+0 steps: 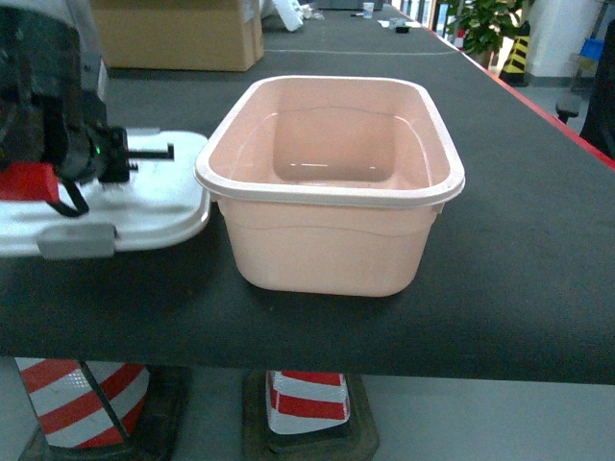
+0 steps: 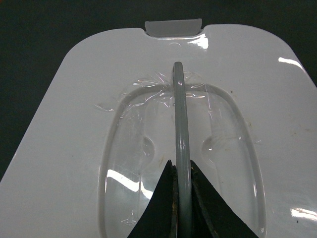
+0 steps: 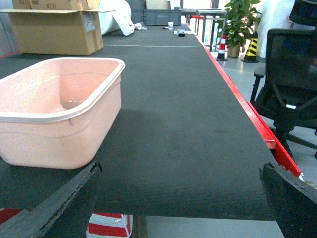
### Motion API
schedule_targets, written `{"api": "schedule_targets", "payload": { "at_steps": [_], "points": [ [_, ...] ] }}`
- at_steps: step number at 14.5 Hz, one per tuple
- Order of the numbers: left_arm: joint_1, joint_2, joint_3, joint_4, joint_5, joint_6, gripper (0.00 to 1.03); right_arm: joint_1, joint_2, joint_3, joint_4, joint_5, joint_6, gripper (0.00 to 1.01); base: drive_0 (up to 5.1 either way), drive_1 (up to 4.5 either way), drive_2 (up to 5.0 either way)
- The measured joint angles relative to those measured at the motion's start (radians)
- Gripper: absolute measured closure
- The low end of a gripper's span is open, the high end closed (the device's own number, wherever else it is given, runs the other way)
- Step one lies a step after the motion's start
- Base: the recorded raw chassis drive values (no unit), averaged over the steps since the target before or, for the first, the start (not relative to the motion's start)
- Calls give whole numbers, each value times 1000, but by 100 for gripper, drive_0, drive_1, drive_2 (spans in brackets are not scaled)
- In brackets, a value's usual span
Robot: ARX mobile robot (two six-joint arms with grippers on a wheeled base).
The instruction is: Pick capacitor and pack into box
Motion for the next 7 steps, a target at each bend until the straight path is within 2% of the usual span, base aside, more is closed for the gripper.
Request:
{"api": "schedule_targets", "payload": {
  "at_steps": [3,4,6,7],
  "points": [
    [-10,-192,101,-107,-2,48,101,0,0,0,0,0,0,3,0,0,0],
    [-37,-245,137,-162,-14,53,101,0,0,0,0,0,0,3,0,0,0],
    [-127,-269,205,-254,-46,43,101,0,0,0,0,0,0,3,0,0,0],
    [-197,-269,233,-286,-68,15,101,0,0,0,0,0,0,3,0,0,0]
  ]
}}
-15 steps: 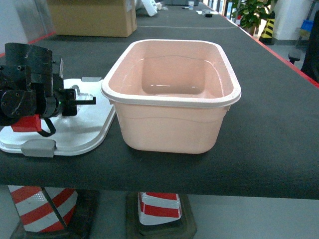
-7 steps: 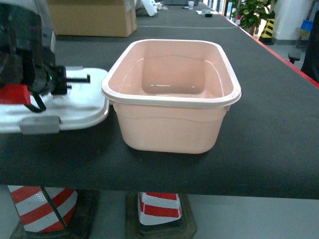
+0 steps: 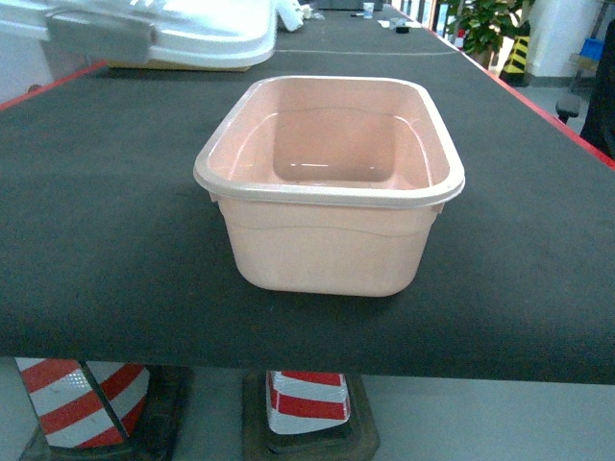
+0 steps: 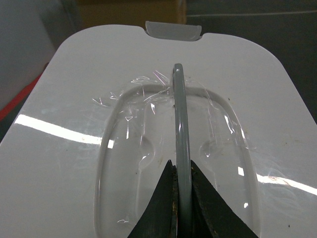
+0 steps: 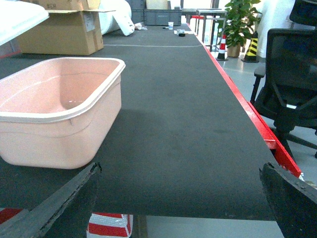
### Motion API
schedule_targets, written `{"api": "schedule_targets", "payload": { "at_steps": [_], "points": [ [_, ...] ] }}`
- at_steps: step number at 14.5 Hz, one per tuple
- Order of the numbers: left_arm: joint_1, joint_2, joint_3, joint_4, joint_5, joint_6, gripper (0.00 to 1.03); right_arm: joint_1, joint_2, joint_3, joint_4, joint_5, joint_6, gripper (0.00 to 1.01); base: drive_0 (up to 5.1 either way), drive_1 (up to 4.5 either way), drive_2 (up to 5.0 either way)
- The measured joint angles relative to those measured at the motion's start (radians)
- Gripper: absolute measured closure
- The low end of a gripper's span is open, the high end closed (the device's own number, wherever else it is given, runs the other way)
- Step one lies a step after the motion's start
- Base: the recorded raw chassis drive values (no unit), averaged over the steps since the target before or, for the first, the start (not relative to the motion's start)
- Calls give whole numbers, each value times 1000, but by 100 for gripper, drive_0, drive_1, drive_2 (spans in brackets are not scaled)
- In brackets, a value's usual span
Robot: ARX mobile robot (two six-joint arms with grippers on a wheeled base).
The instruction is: Pick capacitor and pack into box
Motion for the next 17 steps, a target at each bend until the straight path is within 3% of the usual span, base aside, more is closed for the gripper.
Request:
{"api": "schedule_targets", "payload": {
  "at_steps": [2,5,11,17],
  "points": [
    [-145,40,84,-29,-61,-81,101,0,0,0,0,0,0,3,0,0,0],
    [-206,97,104,-59,-89,-130,101,0,0,0,0,0,0,3,0,0,0],
    [-262,127,104,-62,-108,-199,101,0,0,0,0,0,0,3,0,0,0],
    [-270,157,86,-16,-74,-227,101,0,0,0,0,0,0,3,0,0,0]
  ]
}}
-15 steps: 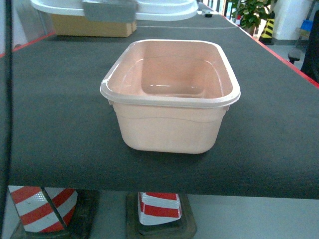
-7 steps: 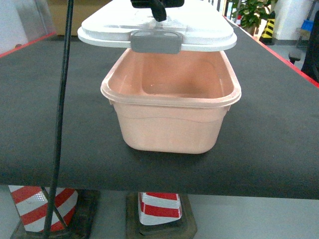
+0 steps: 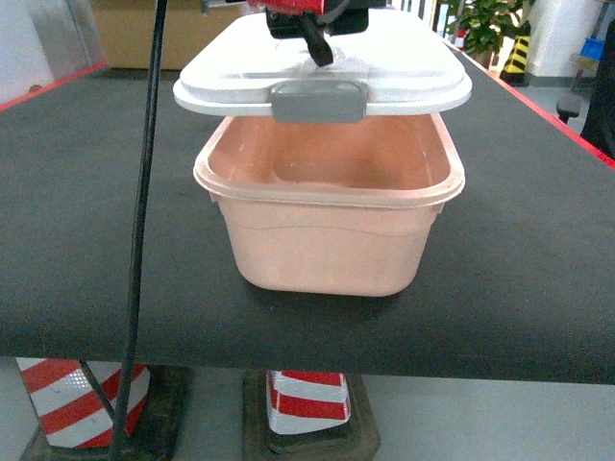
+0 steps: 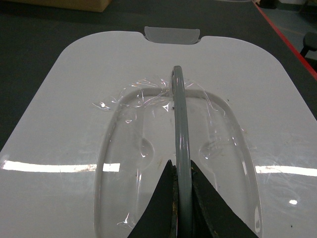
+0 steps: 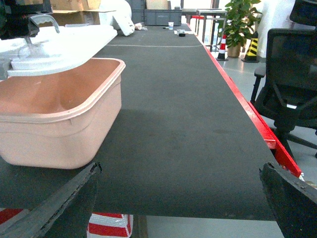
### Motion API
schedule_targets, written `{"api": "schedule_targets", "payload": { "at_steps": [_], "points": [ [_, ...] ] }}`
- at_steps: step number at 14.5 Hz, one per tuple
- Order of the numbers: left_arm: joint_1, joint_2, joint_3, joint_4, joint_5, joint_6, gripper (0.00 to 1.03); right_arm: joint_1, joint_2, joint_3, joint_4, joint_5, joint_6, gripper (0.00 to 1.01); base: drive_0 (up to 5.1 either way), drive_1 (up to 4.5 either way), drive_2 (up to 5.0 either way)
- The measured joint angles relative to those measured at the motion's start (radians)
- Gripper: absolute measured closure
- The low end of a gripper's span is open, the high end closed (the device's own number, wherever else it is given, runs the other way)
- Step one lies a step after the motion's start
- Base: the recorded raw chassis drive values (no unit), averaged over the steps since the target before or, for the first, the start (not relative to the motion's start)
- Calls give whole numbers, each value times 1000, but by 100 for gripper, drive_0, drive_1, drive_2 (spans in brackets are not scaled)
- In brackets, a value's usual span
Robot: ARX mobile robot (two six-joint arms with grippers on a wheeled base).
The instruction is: Pick capacitor and pack into box
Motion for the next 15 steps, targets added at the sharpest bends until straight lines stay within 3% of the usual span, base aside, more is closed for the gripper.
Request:
{"api": "schedule_targets", "payload": {
  "at_steps": [4,15],
  "points": [
    [2,61,0,26,33,-5,101,0,0,0,0,0,0,3,0,0,0],
    [3,101,8,-2,35,-5,101,0,0,0,0,0,0,3,0,0,0]
  ]
}}
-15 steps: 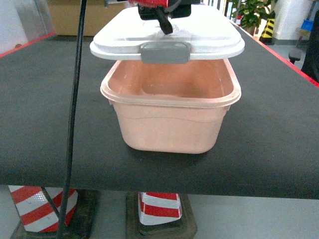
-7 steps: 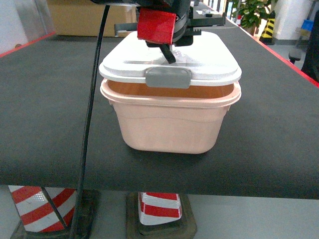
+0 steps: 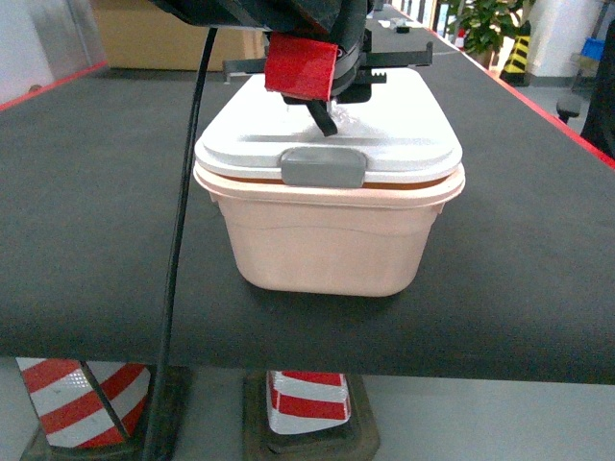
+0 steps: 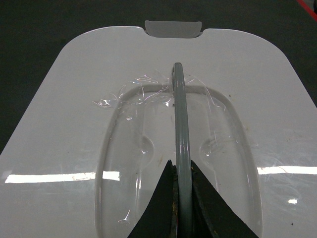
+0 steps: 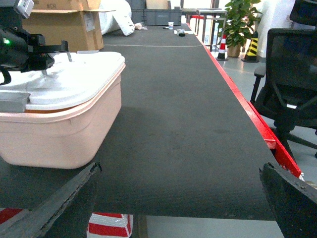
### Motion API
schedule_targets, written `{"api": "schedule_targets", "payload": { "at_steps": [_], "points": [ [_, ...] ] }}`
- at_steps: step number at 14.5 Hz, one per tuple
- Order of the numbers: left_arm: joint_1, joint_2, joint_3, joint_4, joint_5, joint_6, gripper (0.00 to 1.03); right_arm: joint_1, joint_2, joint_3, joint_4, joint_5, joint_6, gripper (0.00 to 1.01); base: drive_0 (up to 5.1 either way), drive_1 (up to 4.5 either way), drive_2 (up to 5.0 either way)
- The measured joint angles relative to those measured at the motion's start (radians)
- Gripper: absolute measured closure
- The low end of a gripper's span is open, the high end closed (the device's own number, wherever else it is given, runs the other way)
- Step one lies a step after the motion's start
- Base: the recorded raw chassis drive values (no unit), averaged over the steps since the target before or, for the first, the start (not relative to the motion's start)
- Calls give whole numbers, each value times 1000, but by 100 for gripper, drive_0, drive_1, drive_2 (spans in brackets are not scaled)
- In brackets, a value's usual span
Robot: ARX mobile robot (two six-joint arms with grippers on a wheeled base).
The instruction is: Pick capacitor and pack into box
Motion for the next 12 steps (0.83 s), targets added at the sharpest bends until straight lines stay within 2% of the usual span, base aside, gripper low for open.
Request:
{"api": "schedule_targets", "payload": {
  "at_steps": [7,8,9,12],
  "points": [
    [-2,-7,4,68,19,11,11,0,0,0,0,0,0,3,0,0,0],
    [1,-13,16,76,18,23,3,0,0,0,0,0,0,3,0,0,0],
    [5,-29,23,92,16,26,6,0,0,0,0,0,0,3,0,0,0],
    [12,-89,24,133,0,29,5,0,0,0,0,0,0,3,0,0,0]
  ]
}}
